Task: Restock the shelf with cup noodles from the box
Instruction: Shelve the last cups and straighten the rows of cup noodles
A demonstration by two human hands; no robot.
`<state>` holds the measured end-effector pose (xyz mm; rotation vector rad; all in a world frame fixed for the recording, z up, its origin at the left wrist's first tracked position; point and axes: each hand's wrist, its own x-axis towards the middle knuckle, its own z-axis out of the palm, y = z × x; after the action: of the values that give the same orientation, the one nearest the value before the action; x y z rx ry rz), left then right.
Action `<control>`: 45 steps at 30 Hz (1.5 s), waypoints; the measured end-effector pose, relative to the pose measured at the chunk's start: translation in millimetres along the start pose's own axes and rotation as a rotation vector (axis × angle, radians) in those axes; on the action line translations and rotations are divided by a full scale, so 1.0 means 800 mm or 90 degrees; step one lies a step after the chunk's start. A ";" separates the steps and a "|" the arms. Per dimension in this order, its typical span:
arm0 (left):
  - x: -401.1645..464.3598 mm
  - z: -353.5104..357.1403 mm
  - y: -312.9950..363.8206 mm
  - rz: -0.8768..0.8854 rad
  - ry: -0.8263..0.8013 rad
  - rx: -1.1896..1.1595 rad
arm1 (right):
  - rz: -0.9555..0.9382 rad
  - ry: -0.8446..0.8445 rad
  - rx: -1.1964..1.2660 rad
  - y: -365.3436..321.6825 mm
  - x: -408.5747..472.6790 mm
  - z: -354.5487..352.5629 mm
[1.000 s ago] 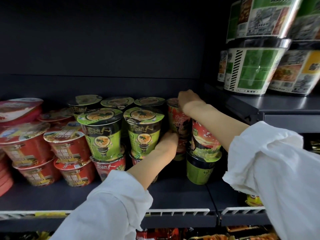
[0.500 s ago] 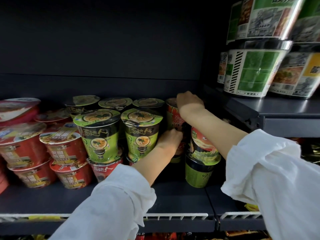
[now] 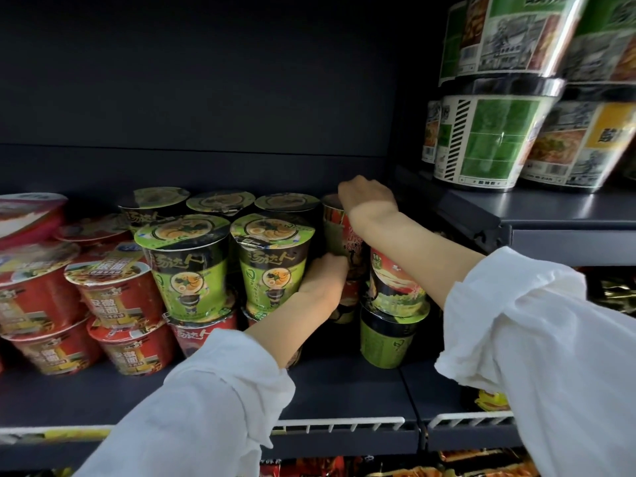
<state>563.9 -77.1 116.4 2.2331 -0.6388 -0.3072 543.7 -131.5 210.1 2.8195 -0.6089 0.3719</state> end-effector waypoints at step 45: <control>-0.010 0.000 -0.004 -0.028 0.001 0.119 | -0.008 -0.010 0.102 0.016 0.015 0.009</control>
<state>558.4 -71.5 114.2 2.4290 -0.6405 -0.2769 550.0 -149.2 209.3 2.9805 -0.5897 0.4137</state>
